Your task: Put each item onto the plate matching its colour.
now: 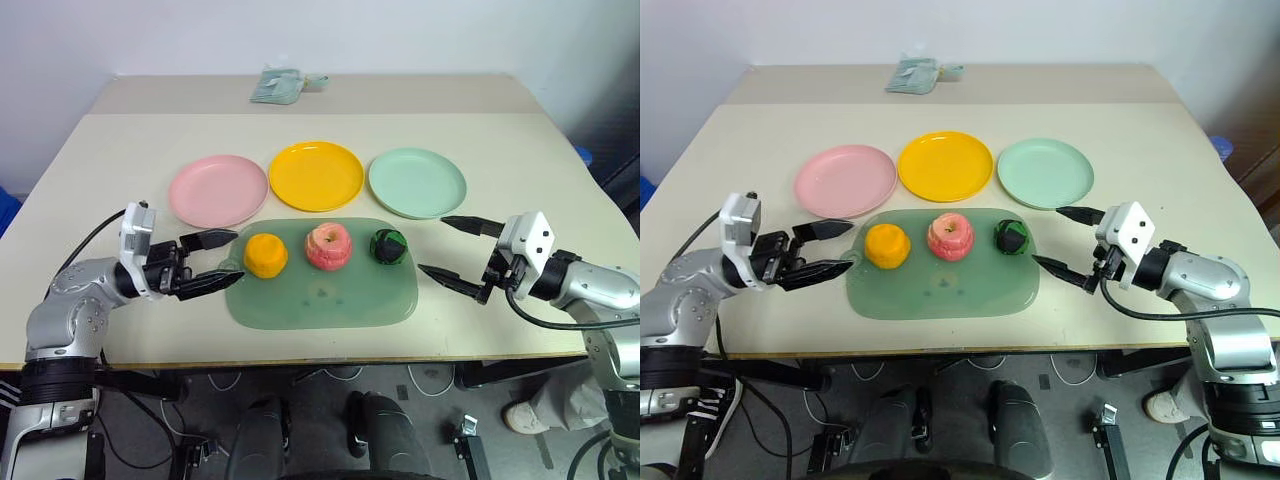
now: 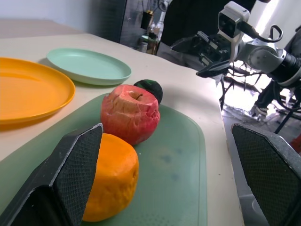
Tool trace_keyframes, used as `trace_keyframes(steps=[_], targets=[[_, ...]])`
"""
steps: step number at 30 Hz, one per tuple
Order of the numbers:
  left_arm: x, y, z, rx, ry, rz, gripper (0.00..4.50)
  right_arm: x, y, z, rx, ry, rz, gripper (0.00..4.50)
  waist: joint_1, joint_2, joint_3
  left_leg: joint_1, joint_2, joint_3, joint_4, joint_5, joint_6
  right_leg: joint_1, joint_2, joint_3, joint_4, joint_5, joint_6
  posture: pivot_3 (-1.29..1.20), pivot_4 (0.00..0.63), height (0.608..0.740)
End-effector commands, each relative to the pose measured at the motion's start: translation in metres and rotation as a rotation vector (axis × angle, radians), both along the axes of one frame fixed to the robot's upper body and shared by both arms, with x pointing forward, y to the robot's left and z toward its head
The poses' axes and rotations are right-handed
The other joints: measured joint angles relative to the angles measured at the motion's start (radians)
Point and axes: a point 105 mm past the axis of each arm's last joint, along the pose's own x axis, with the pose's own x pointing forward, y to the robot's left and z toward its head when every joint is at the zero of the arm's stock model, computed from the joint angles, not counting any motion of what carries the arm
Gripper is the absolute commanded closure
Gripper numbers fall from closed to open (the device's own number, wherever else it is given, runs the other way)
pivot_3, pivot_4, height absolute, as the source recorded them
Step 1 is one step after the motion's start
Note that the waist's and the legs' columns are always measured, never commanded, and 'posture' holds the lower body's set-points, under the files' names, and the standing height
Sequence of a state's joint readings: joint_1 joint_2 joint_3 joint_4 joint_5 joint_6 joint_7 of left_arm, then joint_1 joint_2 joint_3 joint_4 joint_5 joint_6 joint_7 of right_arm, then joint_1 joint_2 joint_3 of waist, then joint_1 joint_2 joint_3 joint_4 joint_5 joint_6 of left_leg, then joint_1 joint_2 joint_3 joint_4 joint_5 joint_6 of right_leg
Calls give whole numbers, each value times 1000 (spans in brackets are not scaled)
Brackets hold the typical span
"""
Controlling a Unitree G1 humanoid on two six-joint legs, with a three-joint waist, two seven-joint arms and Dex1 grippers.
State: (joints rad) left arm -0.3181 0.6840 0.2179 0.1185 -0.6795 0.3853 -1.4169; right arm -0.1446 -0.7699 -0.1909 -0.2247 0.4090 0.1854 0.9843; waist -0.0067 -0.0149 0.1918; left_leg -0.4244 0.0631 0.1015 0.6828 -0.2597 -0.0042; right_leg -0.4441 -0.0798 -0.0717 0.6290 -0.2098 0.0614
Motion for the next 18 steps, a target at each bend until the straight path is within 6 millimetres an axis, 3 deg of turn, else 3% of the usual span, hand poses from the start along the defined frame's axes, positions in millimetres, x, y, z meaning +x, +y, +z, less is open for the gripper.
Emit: trace_keyframes(steps=[1, 9, 16, 18], targets=[[2, 3, 14, -7, -51, -3, 0, -5, 3, 9, 0, -35, 10, 84, 1, 0, 0, 0, 0, 0, 0, 0, 0, 0, 0, 0, 0, 0, 0, 0, 150, 740], [9, 9, 25, -10, -63, -19, 0, -7, 9, 9, 25, -47, -10, 84, -2, 0, 0, 0, 0, 0, 0, 0, 0, 0, 0, 0, 0, 0, 0, 0, 150, 740], [9, 24, 43, -50, -57, -4, 0, 2, 30, 13, 90, -73, 20, 84, -6, 0, 0, 0, 0, 0, 0, 0, 0, 0, 0, 0, 0, 1, 2, 0, 150, 740], [8, 28, 45, -43, -33, -9, 0, 0, 37, 22, 141, -78, 34, 84, -5, 0, 0, 0, 0, 0, 0, 0, 0, 0, 1, 0, 0, 1, 2, 0, 150, 740]])
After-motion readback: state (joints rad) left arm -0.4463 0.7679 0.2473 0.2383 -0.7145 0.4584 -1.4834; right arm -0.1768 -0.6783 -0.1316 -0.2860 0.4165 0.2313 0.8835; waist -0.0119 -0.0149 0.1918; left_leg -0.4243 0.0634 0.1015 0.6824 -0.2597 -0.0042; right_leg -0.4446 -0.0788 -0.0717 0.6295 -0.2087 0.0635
